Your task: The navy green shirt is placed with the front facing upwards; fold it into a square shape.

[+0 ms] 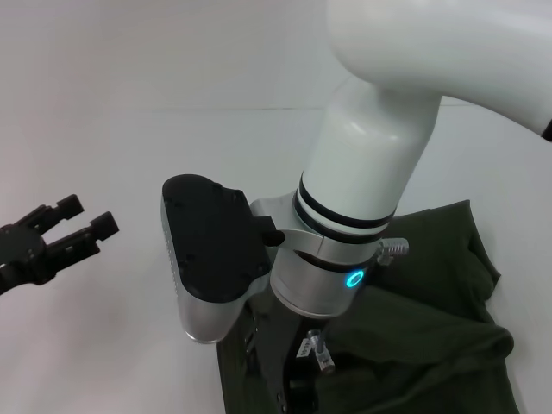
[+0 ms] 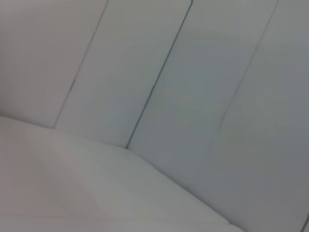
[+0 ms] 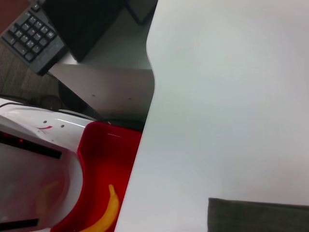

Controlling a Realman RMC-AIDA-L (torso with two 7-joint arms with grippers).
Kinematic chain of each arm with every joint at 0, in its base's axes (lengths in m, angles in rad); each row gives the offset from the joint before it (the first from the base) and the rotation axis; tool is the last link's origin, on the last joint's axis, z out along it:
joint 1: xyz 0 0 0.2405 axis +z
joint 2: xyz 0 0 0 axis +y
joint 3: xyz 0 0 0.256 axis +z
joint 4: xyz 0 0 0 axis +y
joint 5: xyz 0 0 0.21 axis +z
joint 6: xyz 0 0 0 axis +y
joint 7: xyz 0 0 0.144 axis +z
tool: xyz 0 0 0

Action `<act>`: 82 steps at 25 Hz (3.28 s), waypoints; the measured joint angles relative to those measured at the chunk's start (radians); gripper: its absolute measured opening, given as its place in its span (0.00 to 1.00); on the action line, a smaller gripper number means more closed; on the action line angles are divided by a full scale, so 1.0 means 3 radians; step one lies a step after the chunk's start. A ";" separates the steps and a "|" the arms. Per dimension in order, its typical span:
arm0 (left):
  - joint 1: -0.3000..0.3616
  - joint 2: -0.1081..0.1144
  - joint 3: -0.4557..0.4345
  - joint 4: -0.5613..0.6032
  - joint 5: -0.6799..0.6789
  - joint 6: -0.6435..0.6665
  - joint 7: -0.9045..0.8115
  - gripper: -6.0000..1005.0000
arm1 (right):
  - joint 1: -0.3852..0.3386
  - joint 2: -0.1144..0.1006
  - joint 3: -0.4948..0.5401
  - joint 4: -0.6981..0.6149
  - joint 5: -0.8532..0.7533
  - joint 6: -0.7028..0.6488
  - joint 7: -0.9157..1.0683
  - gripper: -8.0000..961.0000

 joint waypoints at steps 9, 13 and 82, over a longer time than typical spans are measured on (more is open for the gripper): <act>-0.0009 0.0005 -0.0052 0.0006 -0.0009 -0.0074 0.0005 0.94 | 0.0002 0.0012 -0.0041 -0.0078 -0.0080 0.0020 -0.0027 0.93; -0.0020 0.0005 -0.0052 0.0002 -0.0010 -0.0094 0.0018 0.94 | 0.0006 0.0022 -0.0136 -0.0088 -0.0080 0.0024 -0.0053 0.93; -0.0018 -0.0021 -0.0052 -0.0126 -0.0012 -0.0195 0.0177 0.94 | -0.0394 0.0025 -0.0805 -0.0192 -0.0296 0.0707 -0.0196 0.59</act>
